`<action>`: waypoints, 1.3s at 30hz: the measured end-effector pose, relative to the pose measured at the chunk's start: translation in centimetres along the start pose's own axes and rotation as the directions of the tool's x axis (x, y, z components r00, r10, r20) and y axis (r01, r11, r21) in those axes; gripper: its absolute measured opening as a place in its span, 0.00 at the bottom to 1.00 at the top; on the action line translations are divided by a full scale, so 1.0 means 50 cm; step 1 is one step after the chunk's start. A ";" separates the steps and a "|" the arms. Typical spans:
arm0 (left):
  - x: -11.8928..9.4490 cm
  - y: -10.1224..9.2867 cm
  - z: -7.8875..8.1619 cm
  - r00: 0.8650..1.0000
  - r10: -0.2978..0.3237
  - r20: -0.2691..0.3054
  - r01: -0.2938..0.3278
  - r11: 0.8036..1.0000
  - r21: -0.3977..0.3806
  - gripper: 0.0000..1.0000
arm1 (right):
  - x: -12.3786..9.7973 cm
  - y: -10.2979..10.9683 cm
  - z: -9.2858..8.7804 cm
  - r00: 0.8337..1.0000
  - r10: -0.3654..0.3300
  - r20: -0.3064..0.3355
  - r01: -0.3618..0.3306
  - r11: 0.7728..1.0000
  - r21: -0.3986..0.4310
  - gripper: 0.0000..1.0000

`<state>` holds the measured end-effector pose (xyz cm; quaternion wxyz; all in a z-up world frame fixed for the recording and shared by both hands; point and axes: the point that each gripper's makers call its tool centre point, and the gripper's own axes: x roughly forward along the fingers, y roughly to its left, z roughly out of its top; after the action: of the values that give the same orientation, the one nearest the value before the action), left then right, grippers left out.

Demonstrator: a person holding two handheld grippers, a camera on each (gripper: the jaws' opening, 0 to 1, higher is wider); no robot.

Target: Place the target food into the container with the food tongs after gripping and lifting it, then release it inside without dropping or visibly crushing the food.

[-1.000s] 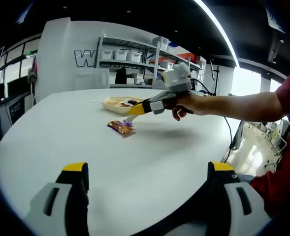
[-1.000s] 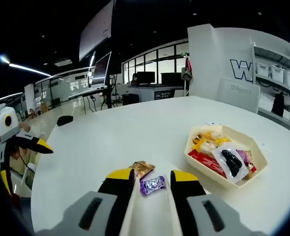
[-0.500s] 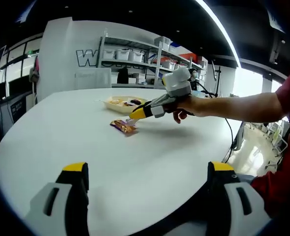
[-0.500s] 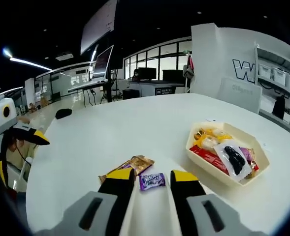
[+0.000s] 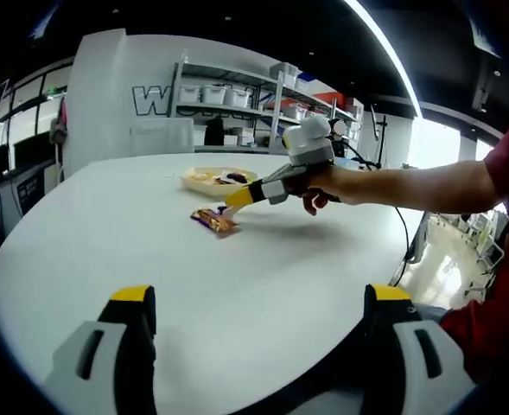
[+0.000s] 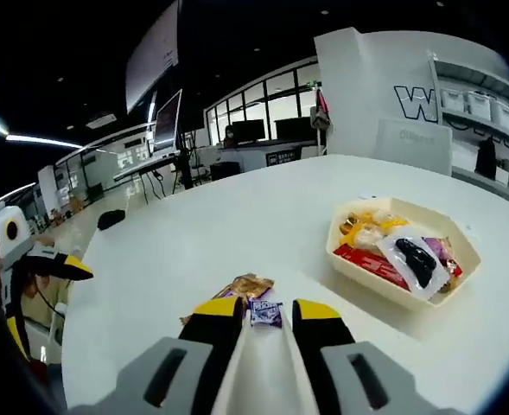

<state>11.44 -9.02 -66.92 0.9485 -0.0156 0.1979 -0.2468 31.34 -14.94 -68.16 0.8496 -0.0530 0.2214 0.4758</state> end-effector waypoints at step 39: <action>0.004 -0.010 0.009 1.000 -0.013 0.014 0.013 1.000 0.006 0.99 | -0.123 -0.101 0.157 0.984 -0.112 0.141 0.110 0.994 0.024 0.19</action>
<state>11.54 -9.59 -66.49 0.9483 -0.0158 0.1906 -0.2534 35.32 -20.14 -59.13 0.8888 -0.0243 0.1608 0.4284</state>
